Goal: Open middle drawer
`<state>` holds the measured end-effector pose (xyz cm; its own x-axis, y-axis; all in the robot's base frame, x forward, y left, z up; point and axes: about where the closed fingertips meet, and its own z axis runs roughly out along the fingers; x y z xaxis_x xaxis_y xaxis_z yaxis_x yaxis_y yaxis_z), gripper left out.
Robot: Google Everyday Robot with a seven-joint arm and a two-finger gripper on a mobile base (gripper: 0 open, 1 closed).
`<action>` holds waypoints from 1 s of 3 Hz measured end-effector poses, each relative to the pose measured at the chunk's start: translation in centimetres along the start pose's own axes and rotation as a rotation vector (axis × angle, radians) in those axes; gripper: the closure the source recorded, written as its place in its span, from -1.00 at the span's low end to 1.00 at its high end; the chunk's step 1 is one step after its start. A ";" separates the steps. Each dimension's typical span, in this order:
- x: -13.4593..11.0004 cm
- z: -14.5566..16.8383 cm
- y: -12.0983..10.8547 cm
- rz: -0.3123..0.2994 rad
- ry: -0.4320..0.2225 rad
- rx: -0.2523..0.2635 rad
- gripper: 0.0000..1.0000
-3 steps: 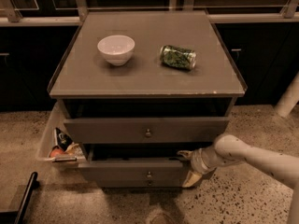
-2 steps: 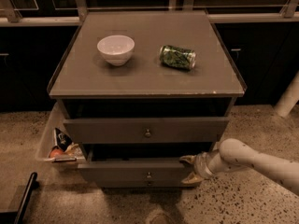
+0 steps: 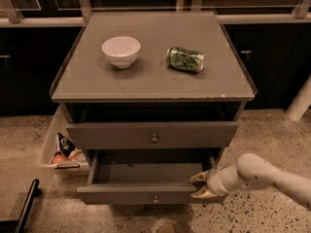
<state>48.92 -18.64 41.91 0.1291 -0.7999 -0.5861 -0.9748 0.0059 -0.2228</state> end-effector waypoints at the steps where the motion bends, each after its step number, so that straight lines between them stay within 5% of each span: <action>1: -0.3 -0.7 1.8 0.005 -0.012 0.003 0.74; 3: -0.3 -0.7 1.8 0.005 -0.012 0.003 -0.10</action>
Offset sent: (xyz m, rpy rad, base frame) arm -0.0187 -0.0019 0.0033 0.0130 0.0008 -0.0028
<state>47.05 -18.78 42.21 0.1265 -0.7925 -0.5966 -0.9750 0.0114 -0.2219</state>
